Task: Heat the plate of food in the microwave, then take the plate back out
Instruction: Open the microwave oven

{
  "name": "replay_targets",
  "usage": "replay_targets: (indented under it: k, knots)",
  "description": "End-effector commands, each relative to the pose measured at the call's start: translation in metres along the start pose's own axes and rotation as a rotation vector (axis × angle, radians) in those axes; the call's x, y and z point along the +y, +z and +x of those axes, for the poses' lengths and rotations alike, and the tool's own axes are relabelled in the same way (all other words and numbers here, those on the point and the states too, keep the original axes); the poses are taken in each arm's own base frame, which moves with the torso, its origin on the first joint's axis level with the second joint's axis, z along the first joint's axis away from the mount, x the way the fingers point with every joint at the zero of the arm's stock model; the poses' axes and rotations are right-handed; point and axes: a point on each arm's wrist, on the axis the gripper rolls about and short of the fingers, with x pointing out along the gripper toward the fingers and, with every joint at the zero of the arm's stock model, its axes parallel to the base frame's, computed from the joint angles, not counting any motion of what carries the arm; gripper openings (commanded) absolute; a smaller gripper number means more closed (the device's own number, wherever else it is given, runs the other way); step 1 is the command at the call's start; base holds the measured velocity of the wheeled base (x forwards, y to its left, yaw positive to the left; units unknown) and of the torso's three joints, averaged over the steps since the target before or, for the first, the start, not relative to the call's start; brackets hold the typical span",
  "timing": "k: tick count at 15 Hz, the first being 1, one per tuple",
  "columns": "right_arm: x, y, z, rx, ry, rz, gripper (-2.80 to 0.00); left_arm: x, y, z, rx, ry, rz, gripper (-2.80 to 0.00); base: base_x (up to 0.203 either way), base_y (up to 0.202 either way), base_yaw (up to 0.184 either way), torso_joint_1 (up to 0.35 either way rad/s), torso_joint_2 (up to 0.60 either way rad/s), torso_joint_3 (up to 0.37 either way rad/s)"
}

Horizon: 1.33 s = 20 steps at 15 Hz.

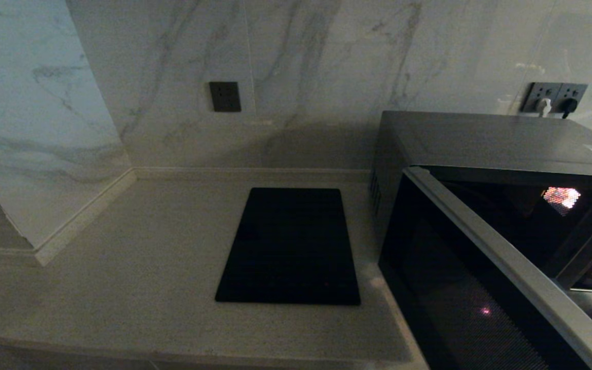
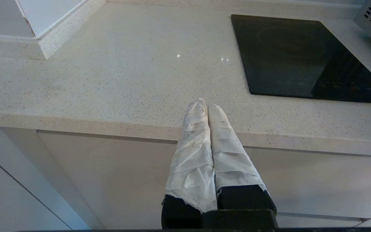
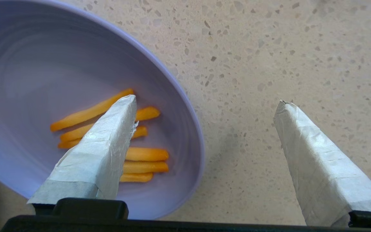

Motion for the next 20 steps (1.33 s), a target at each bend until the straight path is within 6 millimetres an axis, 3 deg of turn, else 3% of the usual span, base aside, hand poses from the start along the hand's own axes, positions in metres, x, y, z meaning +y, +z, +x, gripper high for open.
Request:
replay_targets:
  k: [1, 20]
  knots:
    - [0.000, 0.000, 0.003, 0.012, -0.005, -0.002, 0.00, 0.000, 0.000, 0.000, 0.001, 0.001, -0.001, -2.80, 0.000, 0.000, 0.000, 0.000, 0.00, 0.000]
    - [0.000, 0.005, 0.016, -0.017, -0.036, -0.006, 0.00, 0.000, 0.000, 0.000, 0.000, 0.001, -0.001, -2.80, 0.000, 0.000, 0.000, 0.000, 0.00, 0.000]
